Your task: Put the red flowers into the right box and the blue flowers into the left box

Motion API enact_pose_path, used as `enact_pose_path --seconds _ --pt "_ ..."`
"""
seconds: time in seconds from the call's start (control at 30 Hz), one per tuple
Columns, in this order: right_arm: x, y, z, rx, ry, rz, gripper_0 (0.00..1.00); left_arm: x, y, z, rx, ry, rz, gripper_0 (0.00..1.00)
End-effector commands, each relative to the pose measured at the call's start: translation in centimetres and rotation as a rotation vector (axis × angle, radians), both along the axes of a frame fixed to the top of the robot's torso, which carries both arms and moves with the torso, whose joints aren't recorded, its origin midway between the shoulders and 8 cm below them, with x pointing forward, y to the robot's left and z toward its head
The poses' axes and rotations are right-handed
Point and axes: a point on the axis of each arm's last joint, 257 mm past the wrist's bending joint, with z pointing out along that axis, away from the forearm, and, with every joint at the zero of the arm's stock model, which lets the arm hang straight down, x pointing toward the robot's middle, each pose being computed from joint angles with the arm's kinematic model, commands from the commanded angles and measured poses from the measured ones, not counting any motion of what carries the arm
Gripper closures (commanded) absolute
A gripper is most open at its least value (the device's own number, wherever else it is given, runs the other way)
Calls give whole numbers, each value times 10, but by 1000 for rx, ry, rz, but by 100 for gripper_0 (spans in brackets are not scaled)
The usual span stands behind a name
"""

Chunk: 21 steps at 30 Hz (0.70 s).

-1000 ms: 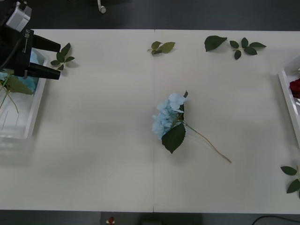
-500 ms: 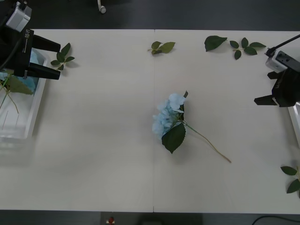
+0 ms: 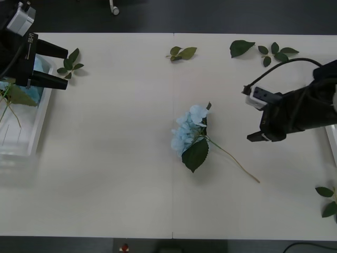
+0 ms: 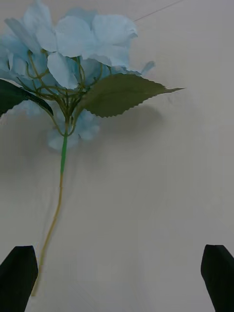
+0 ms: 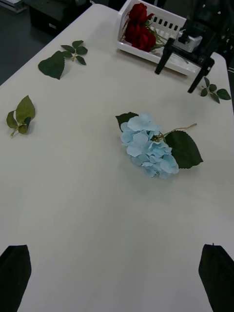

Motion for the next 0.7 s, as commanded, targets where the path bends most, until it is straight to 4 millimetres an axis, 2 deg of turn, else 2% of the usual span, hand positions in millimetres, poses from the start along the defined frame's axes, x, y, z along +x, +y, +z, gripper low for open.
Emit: enact_pose_path --seconds 0.03,0.17,0.37,0.57,0.7 --pt "12 35 17 16 19 -39 2 -2 12 7 42 -18 4 0" --pt "15 42 10 -38 72 -90 2 -2 12 7 42 -18 4 0" --pt "14 34 -4 -148 105 -163 2 -2 12 7 42 -18 4 0" --pt "5 24 -30 -239 120 -203 2 -2 12 7 42 -18 4 0" --pt "-2 25 -51 -275 114 -211 2 -2 12 7 42 -18 4 0"
